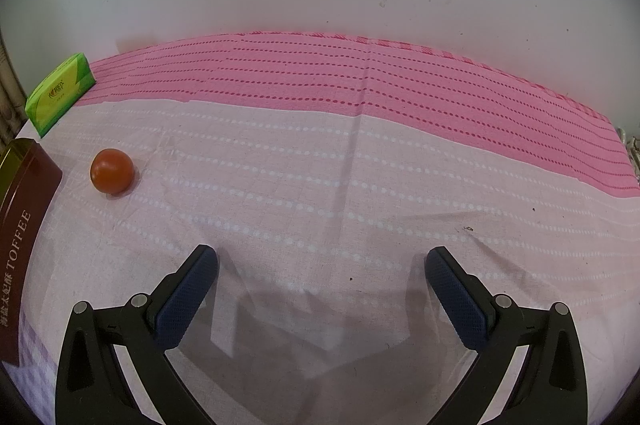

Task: Organize fruits
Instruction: 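Carry the dark brown fruit over the tin, lower it and open the left gripper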

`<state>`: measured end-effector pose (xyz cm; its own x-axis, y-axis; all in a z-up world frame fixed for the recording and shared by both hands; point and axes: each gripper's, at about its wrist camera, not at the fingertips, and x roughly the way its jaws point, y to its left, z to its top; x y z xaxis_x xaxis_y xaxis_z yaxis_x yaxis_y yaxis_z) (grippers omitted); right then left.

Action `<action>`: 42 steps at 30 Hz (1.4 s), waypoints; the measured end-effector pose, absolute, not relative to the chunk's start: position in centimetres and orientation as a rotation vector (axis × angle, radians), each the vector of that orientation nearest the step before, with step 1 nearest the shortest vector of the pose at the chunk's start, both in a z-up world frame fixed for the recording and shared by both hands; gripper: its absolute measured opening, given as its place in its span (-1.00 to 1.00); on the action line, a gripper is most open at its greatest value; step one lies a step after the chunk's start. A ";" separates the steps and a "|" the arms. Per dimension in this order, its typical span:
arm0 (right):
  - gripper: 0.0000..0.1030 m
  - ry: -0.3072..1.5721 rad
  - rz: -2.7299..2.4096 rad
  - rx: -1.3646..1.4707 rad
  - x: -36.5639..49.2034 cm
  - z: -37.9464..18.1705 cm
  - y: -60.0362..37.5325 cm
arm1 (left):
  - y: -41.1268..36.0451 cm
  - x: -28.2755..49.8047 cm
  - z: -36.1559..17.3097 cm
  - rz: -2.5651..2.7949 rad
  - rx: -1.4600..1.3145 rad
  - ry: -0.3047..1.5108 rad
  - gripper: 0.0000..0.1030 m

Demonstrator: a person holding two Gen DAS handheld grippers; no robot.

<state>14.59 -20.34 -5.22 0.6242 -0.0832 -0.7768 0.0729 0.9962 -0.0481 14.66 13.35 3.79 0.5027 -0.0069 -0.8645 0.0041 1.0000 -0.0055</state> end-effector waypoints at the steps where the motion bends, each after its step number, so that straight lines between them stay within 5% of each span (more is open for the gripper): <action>1: 1.00 0.892 -0.090 -0.012 14.6 -5.2 -20.3 | 13.5 14.5 3.5 -0.006 -0.006 1.050 -0.37; 42: 1.00 0.890 -0.090 -0.013 14.6 -5.3 -20.4 | 13.5 13.7 -2.4 -0.030 -0.032 1.191 -0.35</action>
